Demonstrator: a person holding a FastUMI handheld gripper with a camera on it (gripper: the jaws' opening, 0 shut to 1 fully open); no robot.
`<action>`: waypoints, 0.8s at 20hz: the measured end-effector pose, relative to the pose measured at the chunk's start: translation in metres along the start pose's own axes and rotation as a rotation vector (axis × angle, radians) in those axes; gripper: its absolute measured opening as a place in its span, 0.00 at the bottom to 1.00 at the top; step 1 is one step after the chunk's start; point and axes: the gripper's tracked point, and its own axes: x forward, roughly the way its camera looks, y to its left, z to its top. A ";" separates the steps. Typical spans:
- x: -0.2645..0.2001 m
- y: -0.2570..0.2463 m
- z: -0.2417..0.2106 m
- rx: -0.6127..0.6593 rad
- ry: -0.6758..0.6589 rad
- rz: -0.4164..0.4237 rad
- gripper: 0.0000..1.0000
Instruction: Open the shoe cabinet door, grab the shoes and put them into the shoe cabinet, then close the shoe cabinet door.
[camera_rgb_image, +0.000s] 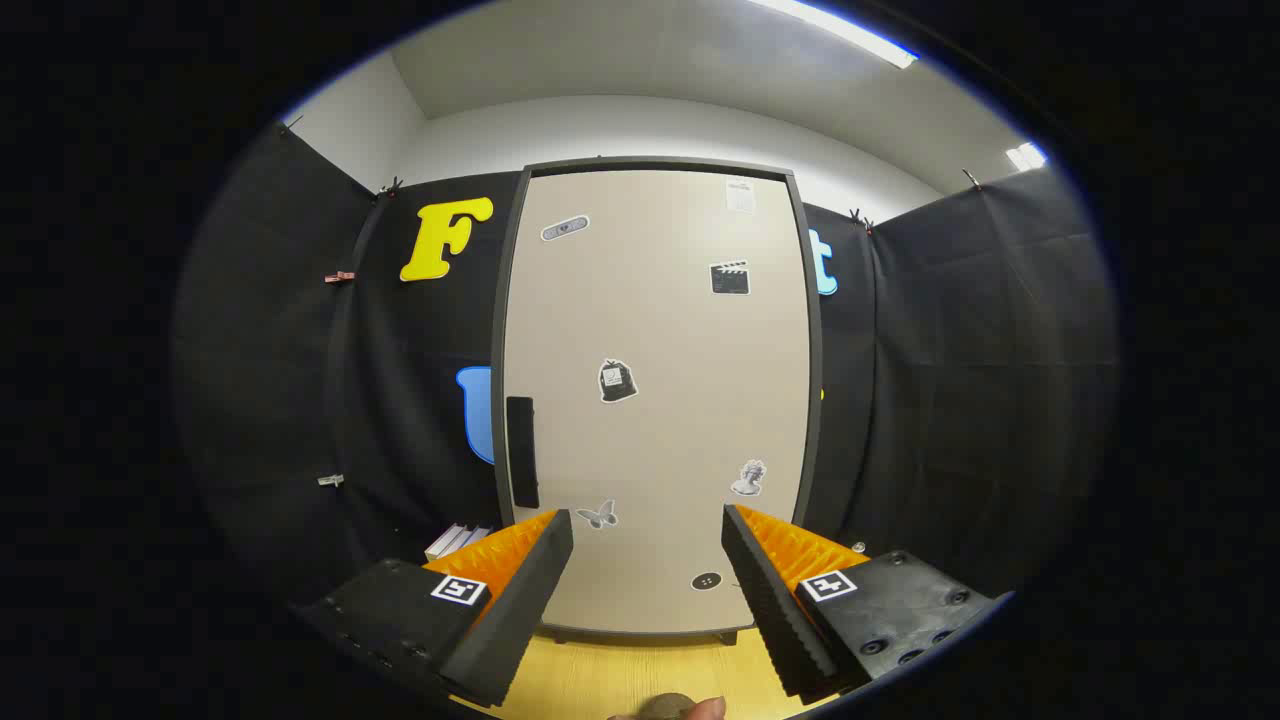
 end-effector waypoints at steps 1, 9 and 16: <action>-0.001 0.003 0.001 0.000 -0.002 0.002 0.98; 0.001 0.020 0.003 0.007 -0.007 0.010 0.98; 0.010 0.015 0.000 0.019 0.001 -0.006 0.98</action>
